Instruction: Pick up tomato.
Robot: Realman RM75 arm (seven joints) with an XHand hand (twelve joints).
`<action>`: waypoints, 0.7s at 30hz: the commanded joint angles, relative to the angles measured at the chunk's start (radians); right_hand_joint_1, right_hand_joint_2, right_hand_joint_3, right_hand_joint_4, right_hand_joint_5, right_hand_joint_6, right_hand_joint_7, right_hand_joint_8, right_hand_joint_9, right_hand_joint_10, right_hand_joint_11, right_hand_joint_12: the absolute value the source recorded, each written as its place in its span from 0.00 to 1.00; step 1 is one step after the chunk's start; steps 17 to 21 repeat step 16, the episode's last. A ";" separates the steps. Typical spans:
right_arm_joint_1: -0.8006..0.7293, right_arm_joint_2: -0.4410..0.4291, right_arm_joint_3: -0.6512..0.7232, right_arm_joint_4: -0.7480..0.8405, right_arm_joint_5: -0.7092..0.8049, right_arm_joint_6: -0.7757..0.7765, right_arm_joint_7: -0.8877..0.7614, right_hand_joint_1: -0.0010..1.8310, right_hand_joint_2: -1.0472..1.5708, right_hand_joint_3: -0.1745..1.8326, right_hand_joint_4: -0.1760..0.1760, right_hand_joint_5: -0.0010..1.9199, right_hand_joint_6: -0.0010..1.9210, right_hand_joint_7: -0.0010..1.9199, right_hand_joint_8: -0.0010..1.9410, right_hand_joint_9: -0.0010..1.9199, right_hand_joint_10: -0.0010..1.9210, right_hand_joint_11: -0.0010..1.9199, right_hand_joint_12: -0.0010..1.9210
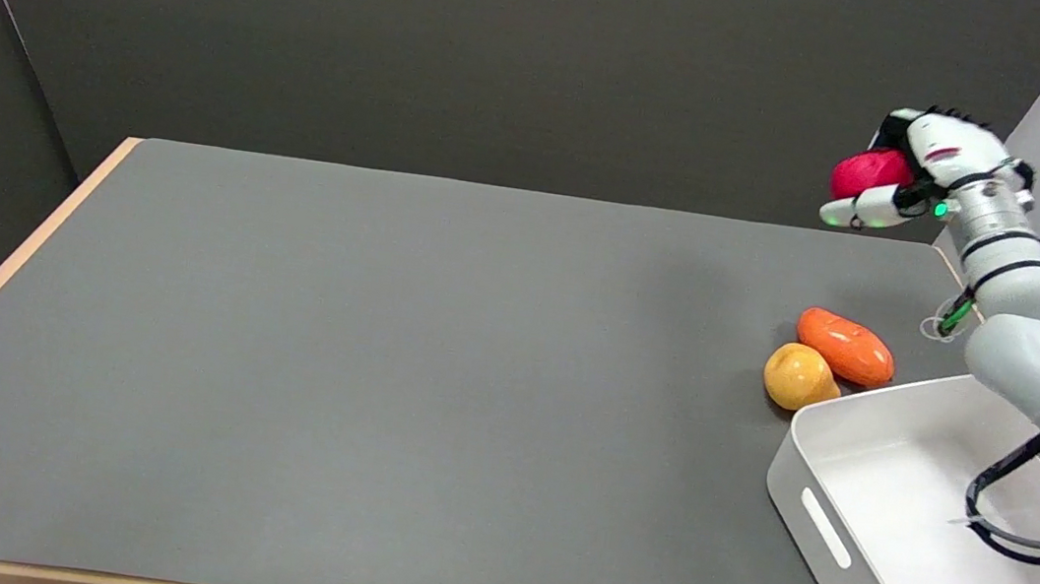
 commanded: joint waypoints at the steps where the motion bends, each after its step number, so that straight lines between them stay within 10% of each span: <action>1: -0.583 -0.009 0.576 0.574 0.148 -0.013 -0.005 0.64 0.82 0.24 0.30 0.32 0.80 0.45 0.69 0.44 0.69 0.40 0.92; 21: -1.083 -0.309 0.745 0.825 0.142 0.427 0.130 0.64 0.82 0.25 0.32 0.32 0.80 0.45 0.69 0.44 0.70 0.40 0.93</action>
